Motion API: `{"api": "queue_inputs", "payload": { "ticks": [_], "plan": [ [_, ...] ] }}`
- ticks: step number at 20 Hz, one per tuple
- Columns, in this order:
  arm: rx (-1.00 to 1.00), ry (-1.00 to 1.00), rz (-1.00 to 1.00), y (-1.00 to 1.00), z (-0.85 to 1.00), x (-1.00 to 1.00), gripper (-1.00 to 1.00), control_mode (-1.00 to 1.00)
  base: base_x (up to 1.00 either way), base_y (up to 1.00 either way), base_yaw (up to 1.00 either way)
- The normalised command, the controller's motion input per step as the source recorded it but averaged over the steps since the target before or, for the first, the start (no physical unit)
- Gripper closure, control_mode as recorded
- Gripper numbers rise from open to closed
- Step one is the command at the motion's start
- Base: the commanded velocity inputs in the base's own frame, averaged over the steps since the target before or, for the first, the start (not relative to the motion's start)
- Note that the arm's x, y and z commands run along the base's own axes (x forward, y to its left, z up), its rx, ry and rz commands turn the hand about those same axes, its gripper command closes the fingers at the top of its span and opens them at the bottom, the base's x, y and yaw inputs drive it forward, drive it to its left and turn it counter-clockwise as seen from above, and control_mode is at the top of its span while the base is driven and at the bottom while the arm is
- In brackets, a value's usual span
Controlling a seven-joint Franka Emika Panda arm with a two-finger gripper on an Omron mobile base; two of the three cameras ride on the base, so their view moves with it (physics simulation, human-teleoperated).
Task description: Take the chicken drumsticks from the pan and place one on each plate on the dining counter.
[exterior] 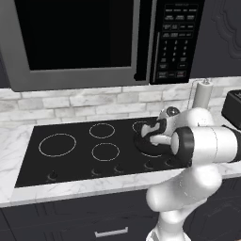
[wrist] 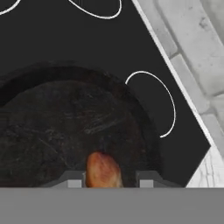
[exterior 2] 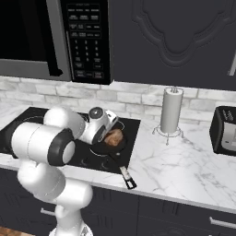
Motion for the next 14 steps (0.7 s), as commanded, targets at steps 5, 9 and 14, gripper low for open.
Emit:
{"api": "queue_inputs", "payload": {
  "ticks": [5, 9, 14],
  "plan": [
    [0.0, -0.04, 0.0, 0.0, 0.78, -0.5, 1.0, -1.0, 0.0, 0.0, 0.0],
    [0.0, 0.0, 0.0, 0.0, 0.84, -0.6, 1.0, -1.0, 0.0, 0.0, 0.0],
    [0.06, 0.01, 0.0, 0.0, 0.83, -0.65, 1.0, -1.0, 0.0, 0.0, 0.0]
  ]
}}
